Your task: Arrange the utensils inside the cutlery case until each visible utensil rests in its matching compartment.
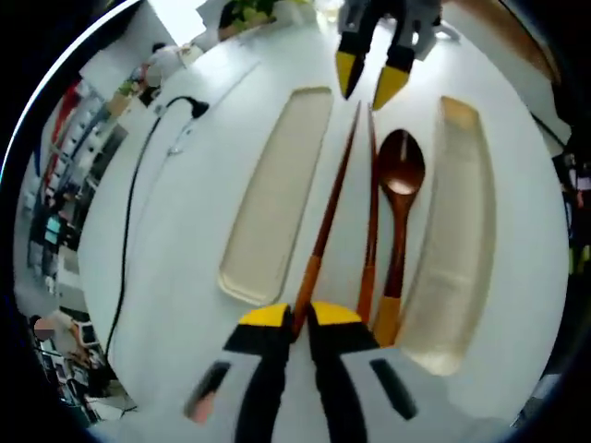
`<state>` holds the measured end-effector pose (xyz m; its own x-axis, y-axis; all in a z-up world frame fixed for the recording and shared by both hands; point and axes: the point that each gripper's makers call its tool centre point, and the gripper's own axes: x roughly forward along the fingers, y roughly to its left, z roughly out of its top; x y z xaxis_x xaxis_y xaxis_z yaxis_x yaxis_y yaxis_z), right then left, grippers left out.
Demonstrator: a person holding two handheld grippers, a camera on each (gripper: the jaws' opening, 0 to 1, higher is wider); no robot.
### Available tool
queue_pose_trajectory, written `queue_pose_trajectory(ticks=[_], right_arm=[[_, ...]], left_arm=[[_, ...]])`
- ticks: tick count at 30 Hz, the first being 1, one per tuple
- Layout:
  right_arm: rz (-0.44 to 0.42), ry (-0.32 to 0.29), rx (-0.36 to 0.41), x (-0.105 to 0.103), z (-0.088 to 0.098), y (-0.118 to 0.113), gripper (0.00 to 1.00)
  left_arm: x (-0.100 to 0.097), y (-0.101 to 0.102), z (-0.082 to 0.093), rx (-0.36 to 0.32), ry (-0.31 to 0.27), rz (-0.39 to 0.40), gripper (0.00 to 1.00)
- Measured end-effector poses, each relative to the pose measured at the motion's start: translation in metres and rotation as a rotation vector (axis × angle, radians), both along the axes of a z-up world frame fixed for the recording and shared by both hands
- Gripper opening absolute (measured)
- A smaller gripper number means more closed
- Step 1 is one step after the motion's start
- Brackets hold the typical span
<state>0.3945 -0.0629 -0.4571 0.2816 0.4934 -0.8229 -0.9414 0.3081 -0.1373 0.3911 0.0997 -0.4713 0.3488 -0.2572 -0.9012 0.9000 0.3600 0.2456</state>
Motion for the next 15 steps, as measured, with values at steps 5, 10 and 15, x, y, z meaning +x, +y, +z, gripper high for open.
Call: queue_pose_trajectory(ticks=[5, 10, 15], right_arm=[[0.020, 0.018, -0.025, 0.006, -0.004, 0.007, 0.16], [0.044, -0.014, -0.019, 0.014, 0.001, 0.013, 0.17], [0.093, -0.003, -0.059, 0.009, -0.002, 0.012, 0.18]], left_arm=[[0.000, -0.002, 0.000, 0.036, -0.001, -0.045, 0.06], [-0.001, -0.003, 0.000, 0.088, 0.015, -0.134, 0.06], [-0.003, -0.006, -0.001, 0.155, -0.021, -0.336, 0.06]])
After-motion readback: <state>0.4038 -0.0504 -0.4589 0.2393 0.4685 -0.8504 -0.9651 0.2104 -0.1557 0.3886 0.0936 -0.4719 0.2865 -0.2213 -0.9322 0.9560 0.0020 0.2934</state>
